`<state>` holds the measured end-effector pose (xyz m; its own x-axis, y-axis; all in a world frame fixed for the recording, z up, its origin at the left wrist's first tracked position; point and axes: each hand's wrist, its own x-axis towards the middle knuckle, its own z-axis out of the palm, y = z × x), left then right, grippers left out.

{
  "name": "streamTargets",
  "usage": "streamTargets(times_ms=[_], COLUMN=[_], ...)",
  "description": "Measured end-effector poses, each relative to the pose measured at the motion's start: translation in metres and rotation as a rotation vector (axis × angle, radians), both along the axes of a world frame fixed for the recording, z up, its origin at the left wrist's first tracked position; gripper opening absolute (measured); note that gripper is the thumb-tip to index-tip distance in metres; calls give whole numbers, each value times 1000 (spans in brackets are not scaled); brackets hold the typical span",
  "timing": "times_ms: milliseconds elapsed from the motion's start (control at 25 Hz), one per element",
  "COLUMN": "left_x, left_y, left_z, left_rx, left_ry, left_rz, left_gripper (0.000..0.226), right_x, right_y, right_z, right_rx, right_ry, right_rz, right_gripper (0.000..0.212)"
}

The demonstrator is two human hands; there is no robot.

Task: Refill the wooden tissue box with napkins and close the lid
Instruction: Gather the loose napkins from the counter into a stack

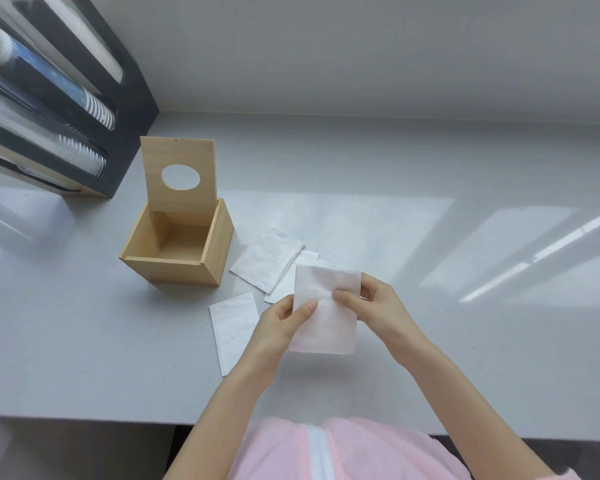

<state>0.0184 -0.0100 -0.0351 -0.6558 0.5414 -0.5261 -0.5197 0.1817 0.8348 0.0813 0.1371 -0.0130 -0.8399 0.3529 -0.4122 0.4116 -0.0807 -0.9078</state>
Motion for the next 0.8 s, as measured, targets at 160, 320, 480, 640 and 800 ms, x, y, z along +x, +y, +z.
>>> streamTargets(times_ms=[160, 320, 480, 640, 800], left_x=[5, 2, -8, -12, -19], left_y=[-22, -55, -94, -124, -144], left_z=[-1, 3, 10, 15, 13], left_rx=[-35, -80, -140, -185, -196], left_ry=[0, 22, 72, 78, 67], left_rz=[76, 196, 314, 377, 432], left_gripper=[24, 22, 11, 15, 14], right_x=[-6, -19, -37, -46, -52], right_y=[-24, -50, -79, -106, -126], right_z=[-5, -2, -12, -25, -31], right_rx=[-8, -37, 210, 706, 933], right_ry=[-17, -57, -190, -267, -312], right_rz=[54, 121, 184, 333, 412], right_gripper=[14, 20, 18, 41, 48])
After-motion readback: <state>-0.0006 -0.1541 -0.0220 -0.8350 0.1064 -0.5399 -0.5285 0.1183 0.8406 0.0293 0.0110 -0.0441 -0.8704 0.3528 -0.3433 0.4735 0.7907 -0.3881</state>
